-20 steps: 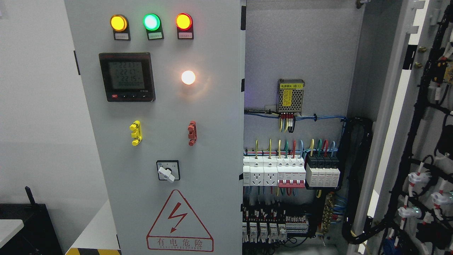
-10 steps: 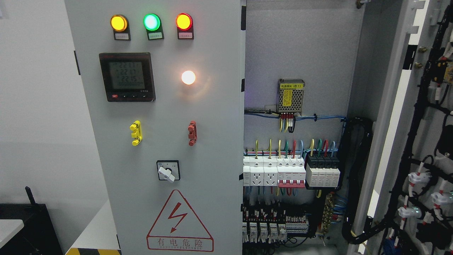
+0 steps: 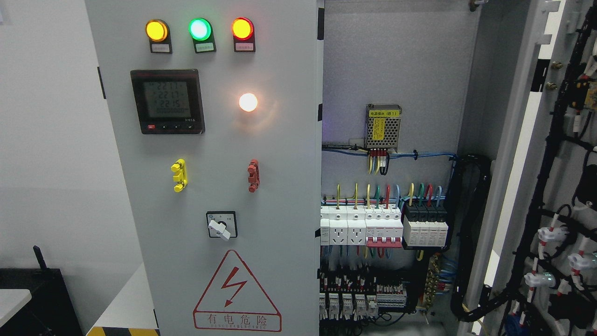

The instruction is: Open door with both hands

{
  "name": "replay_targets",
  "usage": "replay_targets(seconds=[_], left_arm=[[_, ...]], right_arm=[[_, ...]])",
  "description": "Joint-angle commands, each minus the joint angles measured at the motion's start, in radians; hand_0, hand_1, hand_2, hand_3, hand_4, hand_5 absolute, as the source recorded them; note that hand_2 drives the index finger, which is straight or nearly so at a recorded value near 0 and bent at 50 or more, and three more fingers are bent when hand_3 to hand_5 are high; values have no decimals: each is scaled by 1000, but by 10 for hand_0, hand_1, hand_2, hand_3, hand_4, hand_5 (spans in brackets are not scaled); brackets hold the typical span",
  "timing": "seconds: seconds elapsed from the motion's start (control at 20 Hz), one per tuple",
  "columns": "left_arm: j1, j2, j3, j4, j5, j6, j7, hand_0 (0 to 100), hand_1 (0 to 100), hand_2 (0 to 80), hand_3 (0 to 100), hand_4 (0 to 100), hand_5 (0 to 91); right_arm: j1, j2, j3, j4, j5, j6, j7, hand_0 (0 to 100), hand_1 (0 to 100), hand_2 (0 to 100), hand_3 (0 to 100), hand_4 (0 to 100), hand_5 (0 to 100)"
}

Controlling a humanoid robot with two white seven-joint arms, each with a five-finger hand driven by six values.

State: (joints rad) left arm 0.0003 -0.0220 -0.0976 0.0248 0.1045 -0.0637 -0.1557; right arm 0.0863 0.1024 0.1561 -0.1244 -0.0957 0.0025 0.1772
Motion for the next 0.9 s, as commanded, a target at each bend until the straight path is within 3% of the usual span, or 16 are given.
replay_targets(seconds=[0.0, 0.55, 0.75, 0.85], left_arm=[[-34, -15, -66, 17, -49, 16, -8, 0, 0, 0, 0, 0, 0], [-33, -16, -83, 15, -48, 1, -12, 0, 0, 0, 0, 0, 0], [-33, -16, -80, 14, -45, 1, -12, 0, 0, 0, 0, 0, 0], [-33, -16, -80, 14, -43, 1, -12, 0, 0, 0, 0, 0, 0]], right_arm=[[55, -65, -1, -199, -1, -1, -1, 383, 0, 0, 0, 0, 0], [329, -176, -4, -786, -7, -30, -13, 383, 0, 0, 0, 0, 0], [383, -170, -102, -899, -3, -30, -13, 383, 0, 0, 0, 0, 0], [423, -178, -109, -989, -4, -36, -12, 383, 0, 0, 0, 0, 0]])
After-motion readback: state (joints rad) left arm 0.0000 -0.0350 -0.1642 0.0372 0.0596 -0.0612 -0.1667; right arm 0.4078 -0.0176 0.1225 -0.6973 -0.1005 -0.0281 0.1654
